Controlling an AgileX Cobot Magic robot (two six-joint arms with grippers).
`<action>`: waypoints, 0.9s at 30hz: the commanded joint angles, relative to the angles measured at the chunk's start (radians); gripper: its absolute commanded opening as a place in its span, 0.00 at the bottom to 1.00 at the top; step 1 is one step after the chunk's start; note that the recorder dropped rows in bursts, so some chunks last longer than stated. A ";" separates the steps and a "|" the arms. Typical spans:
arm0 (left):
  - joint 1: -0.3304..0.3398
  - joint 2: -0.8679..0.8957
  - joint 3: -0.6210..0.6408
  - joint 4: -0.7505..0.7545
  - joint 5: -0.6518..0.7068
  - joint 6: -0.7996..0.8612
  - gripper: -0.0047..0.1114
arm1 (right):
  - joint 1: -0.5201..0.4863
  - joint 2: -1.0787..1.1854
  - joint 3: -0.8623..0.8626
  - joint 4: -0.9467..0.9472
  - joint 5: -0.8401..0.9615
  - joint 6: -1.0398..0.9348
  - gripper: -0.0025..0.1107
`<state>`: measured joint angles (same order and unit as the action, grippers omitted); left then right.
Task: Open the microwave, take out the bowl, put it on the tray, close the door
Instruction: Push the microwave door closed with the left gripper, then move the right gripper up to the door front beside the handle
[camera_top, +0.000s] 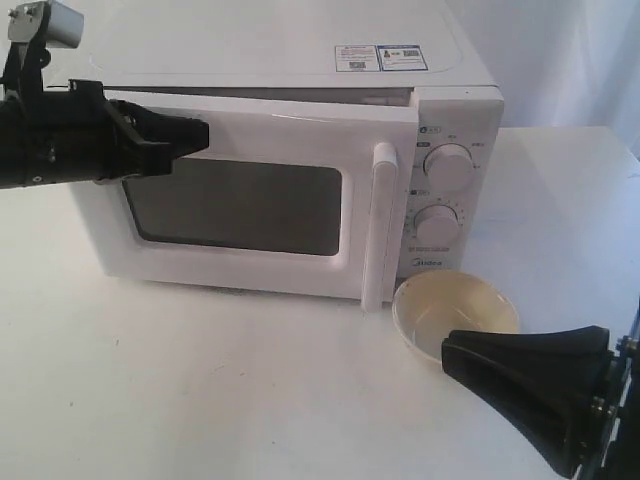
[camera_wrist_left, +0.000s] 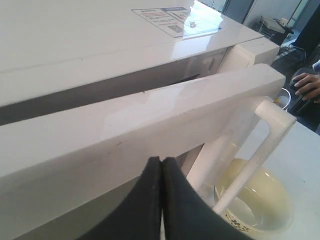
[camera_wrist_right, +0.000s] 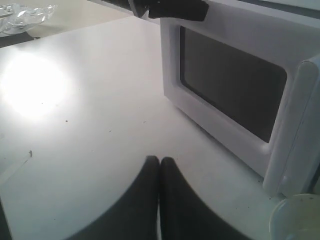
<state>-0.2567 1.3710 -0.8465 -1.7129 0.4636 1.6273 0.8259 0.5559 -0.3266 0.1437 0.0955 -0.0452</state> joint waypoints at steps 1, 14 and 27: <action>-0.007 0.016 -0.005 -0.032 0.016 0.067 0.04 | 0.005 -0.004 0.002 -0.001 -0.021 0.005 0.02; -0.007 -0.022 -0.026 0.088 0.123 -0.070 0.04 | 0.121 0.076 0.002 0.040 -0.146 0.004 0.02; -0.007 -0.210 0.028 0.410 0.158 -0.413 0.04 | 0.290 0.531 -0.002 0.067 -0.798 0.052 0.02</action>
<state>-0.2567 1.2006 -0.8406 -1.3398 0.6118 1.2741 1.1093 1.0129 -0.3266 0.1801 -0.5515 0.0000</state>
